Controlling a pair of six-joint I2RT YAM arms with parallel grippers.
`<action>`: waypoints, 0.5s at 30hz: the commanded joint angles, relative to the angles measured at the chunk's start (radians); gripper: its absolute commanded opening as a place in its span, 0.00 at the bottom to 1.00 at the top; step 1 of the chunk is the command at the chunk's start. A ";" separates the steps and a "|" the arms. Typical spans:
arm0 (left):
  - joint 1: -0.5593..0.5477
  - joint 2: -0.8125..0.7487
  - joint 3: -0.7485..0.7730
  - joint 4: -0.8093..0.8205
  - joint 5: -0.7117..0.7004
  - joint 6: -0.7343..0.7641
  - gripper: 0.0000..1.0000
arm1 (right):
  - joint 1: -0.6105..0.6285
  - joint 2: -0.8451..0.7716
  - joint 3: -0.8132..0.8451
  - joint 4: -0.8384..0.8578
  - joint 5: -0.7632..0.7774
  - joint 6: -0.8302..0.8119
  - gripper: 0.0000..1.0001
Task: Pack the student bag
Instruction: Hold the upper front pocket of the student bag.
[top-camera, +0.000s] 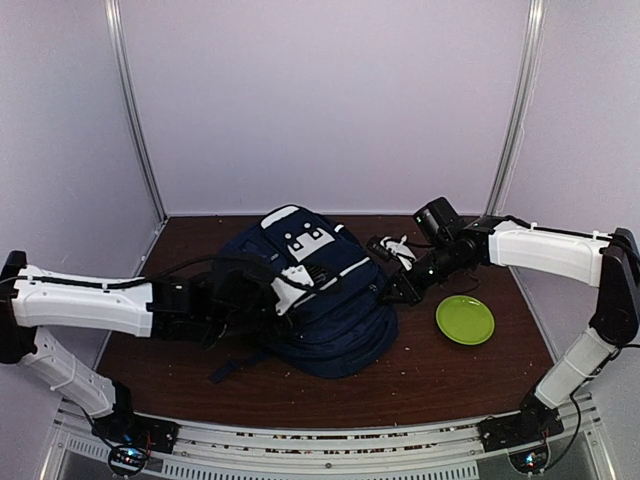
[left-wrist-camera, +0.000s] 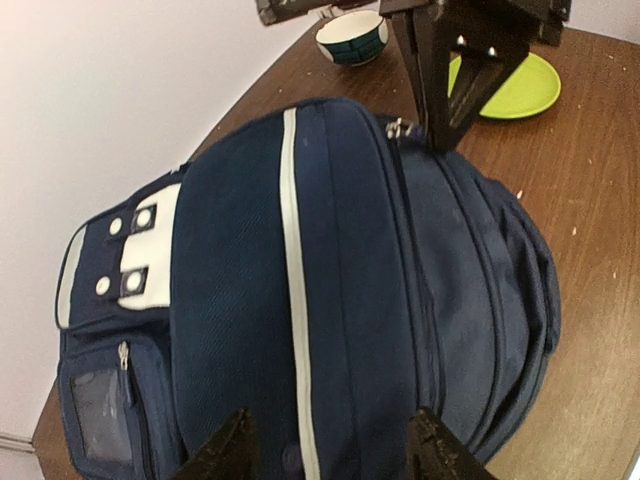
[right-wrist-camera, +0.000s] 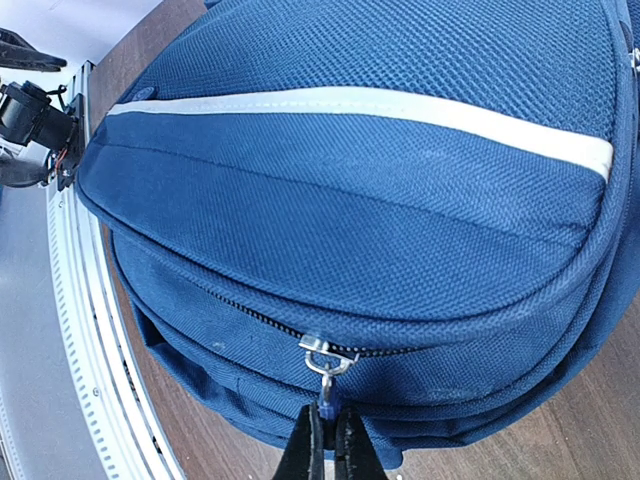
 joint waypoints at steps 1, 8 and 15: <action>-0.006 0.187 0.180 0.039 -0.009 -0.014 0.54 | 0.005 -0.035 -0.003 -0.029 -0.020 -0.003 0.00; -0.002 0.374 0.297 0.037 -0.089 0.001 0.54 | 0.006 -0.038 -0.004 -0.030 -0.034 -0.001 0.00; 0.017 0.459 0.336 -0.013 -0.154 -0.015 0.48 | 0.005 -0.045 -0.007 -0.029 -0.035 -0.001 0.00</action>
